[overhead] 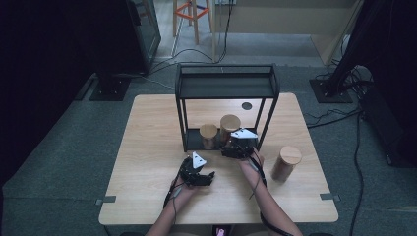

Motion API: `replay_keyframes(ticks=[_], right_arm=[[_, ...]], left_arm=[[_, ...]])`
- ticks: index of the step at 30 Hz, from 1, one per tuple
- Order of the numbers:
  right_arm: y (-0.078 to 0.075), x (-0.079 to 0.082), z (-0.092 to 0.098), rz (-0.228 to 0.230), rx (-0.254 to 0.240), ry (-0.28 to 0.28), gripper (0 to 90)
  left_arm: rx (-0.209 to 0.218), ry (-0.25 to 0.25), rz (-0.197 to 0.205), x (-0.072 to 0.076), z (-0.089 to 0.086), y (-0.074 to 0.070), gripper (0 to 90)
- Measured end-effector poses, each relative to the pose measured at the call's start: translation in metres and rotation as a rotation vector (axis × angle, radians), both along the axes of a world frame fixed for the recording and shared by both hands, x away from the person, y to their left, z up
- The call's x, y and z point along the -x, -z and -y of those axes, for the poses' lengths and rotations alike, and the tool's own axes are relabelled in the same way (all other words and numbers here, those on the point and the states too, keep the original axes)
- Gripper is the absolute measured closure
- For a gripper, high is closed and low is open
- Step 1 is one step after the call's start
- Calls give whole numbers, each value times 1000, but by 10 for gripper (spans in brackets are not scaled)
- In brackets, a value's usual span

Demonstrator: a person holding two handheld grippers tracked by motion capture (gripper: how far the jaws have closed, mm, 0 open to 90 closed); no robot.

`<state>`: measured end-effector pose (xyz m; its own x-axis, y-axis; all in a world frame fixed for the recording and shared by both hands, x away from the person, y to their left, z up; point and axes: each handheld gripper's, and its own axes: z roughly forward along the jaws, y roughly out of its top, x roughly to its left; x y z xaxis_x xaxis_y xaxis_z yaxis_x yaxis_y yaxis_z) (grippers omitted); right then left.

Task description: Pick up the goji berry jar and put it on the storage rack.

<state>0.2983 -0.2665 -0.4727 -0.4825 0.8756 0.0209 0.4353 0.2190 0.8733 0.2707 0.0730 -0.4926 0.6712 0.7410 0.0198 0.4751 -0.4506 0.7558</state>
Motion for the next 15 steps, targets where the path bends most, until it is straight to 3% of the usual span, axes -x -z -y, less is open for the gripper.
replay_keyframes(ticks=[15], right_arm=[[2,-9,-9,-5,5,11,247]], left_arm=[[1,0,-1,0,0,0,215]])
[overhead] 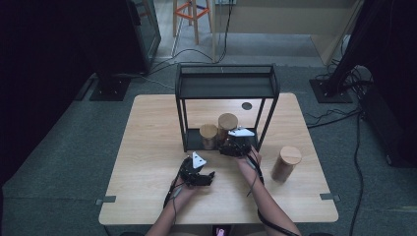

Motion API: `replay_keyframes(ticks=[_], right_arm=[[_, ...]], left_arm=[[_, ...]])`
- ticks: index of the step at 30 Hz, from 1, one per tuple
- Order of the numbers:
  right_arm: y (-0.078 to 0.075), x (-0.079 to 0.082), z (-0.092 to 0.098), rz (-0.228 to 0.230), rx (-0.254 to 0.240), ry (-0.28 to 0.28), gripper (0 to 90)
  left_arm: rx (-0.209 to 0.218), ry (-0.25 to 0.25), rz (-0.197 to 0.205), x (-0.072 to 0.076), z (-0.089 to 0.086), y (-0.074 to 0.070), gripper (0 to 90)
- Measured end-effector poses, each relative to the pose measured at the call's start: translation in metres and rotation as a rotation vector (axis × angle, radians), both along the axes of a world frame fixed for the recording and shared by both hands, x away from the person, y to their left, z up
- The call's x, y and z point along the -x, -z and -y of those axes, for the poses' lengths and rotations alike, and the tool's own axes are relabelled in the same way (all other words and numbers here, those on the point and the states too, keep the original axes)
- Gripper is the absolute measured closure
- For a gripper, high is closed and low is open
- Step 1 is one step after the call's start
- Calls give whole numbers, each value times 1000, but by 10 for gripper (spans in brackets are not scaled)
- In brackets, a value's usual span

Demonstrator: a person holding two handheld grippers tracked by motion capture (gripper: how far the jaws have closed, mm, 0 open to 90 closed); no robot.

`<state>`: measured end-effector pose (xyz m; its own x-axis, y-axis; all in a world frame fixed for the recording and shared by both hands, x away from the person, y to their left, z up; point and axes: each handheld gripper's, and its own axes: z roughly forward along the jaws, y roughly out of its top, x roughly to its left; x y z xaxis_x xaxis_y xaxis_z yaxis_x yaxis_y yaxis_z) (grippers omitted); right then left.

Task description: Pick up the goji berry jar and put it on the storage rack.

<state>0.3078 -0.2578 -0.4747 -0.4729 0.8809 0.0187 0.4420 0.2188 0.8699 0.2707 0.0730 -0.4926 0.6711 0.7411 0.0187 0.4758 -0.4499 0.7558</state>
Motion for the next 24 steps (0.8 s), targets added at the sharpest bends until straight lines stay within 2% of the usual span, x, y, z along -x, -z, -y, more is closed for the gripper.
replay_keyframes(ticks=[10,24], right_arm=[[1,-7,-4,-10,-16,10,247],[1,-20,-15,-17,9,24,247]], left_arm=[[0,0,0,0,0,0,215],[1,0,0,0,0,0,215]])
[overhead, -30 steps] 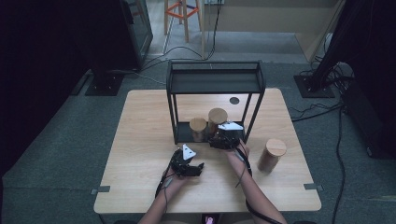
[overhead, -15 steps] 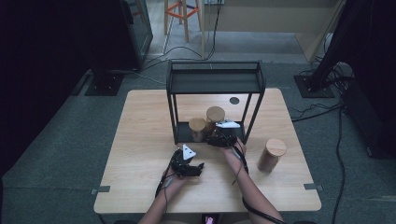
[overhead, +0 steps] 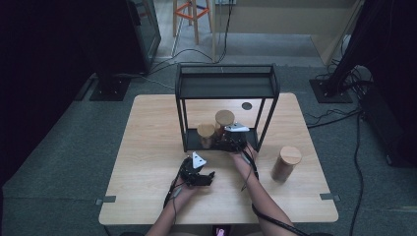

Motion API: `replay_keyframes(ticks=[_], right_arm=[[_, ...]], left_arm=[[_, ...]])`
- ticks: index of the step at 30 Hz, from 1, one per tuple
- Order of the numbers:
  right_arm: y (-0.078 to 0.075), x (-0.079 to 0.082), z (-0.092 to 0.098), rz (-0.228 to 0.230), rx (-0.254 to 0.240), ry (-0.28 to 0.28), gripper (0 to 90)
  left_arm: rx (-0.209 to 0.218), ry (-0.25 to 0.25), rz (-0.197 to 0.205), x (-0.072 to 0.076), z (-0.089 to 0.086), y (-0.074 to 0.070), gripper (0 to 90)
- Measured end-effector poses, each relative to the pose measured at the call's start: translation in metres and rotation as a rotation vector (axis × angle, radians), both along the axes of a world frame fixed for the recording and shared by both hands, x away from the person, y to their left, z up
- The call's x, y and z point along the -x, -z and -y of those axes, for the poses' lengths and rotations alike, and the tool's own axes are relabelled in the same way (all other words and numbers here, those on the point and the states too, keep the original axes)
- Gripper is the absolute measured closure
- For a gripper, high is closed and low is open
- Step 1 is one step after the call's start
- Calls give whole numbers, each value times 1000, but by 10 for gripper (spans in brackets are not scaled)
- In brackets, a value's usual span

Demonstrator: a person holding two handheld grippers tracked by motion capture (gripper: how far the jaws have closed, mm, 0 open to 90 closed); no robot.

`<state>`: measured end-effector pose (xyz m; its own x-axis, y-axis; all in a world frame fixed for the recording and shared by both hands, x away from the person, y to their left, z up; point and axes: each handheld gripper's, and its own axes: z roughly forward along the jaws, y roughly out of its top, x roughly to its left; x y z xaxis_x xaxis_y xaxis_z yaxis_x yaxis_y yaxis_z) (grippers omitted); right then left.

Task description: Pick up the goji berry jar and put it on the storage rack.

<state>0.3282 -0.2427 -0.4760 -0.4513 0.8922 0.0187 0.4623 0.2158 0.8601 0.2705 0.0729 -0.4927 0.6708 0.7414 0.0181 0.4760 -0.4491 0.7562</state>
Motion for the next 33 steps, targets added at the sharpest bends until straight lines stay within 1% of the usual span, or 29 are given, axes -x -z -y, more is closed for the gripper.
replay_keyframes(ticks=[10,19,25,27,29,33], right_arm=[[1,-4,-6,9,17,4,247],[5,-4,-4,14,5,4,243],[4,-6,-1,-6,-16,6,236],[4,-5,-1,-8,-16,6,224],[5,-6,-1,-20,-16,9,202],[7,-3,1,-23,-12,15,196]], left_arm=[[-1,1,0,0,0,0,215],[0,1,1,0,0,0,215],[-1,0,1,0,0,0,215],[-2,0,0,0,0,0,215],[0,-1,0,0,0,0,215],[0,0,1,0,0,0,215]])
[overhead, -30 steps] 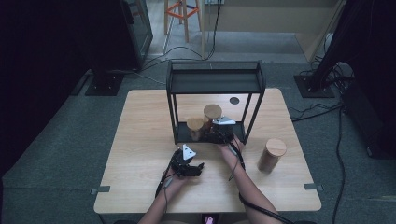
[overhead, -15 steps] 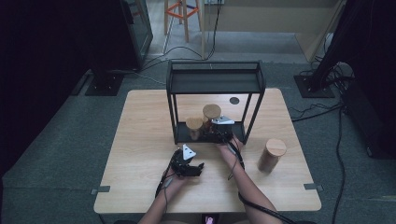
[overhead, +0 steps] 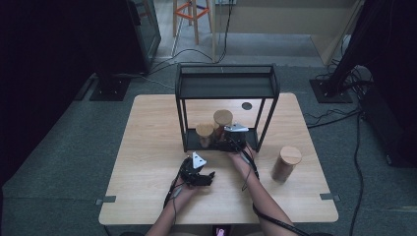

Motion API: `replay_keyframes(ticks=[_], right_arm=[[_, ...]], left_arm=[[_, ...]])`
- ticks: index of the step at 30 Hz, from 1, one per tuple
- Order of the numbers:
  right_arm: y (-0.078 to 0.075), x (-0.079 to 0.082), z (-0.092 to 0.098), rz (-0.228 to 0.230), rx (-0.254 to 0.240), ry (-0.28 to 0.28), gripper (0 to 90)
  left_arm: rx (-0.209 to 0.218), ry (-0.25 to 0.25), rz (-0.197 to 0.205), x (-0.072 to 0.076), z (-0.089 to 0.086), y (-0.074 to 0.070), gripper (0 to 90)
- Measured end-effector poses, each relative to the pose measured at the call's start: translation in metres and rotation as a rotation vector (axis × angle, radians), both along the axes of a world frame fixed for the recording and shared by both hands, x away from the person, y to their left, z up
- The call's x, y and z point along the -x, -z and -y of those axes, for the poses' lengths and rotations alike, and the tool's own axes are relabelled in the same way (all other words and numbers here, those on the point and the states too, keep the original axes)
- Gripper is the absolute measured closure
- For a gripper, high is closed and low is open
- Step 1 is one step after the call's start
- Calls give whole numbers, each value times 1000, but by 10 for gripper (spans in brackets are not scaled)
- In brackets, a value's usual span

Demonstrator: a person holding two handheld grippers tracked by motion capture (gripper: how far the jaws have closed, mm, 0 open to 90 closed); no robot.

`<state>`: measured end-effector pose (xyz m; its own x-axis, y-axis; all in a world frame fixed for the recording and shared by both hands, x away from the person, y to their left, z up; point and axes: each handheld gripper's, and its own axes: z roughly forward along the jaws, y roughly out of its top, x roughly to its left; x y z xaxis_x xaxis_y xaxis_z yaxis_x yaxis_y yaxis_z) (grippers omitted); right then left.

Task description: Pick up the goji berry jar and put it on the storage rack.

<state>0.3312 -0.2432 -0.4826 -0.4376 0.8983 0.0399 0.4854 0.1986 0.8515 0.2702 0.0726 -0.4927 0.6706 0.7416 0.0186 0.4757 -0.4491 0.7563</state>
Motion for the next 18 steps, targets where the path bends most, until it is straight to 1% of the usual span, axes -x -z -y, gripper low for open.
replay_keyframes(ticks=[4,7,10,14,18], right_arm=[[0,2,2,-6,-2,0,196],[0,6,0,3,27,-6,196],[-1,10,2,6,11,-4,196],[-3,14,1,14,27,-8,196],[-2,17,4,18,16,-20,196]], left_arm=[[-1,1,0,0,0,0,215],[-1,1,1,0,0,0,215],[-1,1,1,0,0,0,215],[1,0,1,1,0,0,215],[1,0,0,1,0,0,215]])
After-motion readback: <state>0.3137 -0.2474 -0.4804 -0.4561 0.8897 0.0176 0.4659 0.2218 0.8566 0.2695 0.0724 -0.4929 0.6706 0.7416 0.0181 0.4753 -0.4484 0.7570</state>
